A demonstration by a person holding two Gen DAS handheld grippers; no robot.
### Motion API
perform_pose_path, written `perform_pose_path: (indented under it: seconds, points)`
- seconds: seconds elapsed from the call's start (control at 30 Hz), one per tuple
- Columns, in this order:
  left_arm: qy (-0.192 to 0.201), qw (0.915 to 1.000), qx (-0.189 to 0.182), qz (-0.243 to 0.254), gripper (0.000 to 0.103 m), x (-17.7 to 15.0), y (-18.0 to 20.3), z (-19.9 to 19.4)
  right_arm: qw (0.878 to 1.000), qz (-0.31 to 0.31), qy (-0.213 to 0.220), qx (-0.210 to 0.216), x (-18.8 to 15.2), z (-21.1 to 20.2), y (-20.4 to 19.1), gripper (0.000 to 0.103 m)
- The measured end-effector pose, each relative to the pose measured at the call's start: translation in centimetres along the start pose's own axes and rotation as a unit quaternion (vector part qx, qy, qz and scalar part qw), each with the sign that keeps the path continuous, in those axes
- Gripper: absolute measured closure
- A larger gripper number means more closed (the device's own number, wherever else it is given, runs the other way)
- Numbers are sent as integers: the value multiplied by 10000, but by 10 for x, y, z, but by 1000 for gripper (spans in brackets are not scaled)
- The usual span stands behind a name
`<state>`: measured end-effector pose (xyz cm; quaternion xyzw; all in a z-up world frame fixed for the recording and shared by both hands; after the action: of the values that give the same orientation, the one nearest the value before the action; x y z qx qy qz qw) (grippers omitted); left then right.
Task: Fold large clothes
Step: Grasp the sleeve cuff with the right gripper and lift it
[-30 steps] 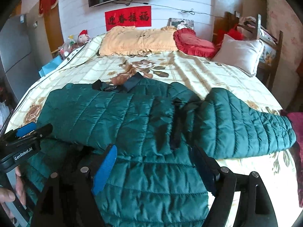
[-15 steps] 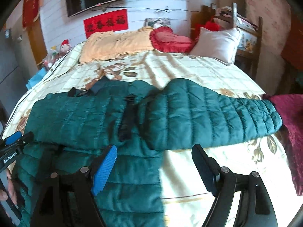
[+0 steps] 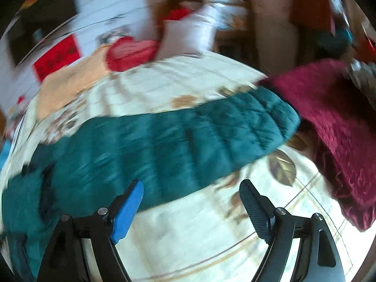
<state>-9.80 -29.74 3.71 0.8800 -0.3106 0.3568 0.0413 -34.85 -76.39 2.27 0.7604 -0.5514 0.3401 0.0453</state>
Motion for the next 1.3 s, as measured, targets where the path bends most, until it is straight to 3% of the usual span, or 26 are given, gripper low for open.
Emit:
perform_pose_path:
  seconds: [0.23, 0.57, 0.67, 0.7, 0.73, 0.83, 0.9, 1.1, 1.3]
  points:
    - [-66, 9998, -4, -175, 32, -3, -15, 5, 9942, 978, 157, -412, 56, 38, 59, 22]
    - [-236, 9993, -10, -282, 32, -7, -24, 15, 9860, 1541, 96, -634, 79, 76, 87, 21]
    - [-274, 9993, 23, -250, 32, -8, -25, 17, 9837, 1691, 263, -557, 84, 77, 93, 23]
    - [-278, 9993, 25, -264, 32, -8, -25, 17, 9834, 1703, 303, -547, 85, 78, 94, 32]
    - [-281, 9992, 23, -275, 32, -8, -25, 17, 9838, 1687, 342, -504, 86, 78, 94, 50]
    - [-295, 9991, 31, -301, 32, -8, -27, 18, 9850, 1624, 449, -371, 88, 75, 93, 78]
    - [-308, 9991, 18, -306, 32, -9, -27, 18, 9860, 1569, 549, -157, 91, 68, 91, 89]
    - [-270, 9989, -6, -386, 32, -9, -29, 17, 9885, 1018, 1001, 498, 102, 14, 64, 95]
    - [-200, 9985, -67, -498, 32, -8, -36, 8, 9841, 403, 1116, 1318, 97, -42, 1, 96]
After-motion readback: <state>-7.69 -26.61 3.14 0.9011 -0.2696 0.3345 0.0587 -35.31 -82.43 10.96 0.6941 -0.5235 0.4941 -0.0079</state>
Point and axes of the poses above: each gripper's, at about its wrist camera, not at the fingertips, and z roughly the way its jaws point, y to its right, x to its top, the point moved 6 cm from there along z, roughly the way its jaws point, and after that the axes turned 14 degrees about z, right-handed, at the moved point
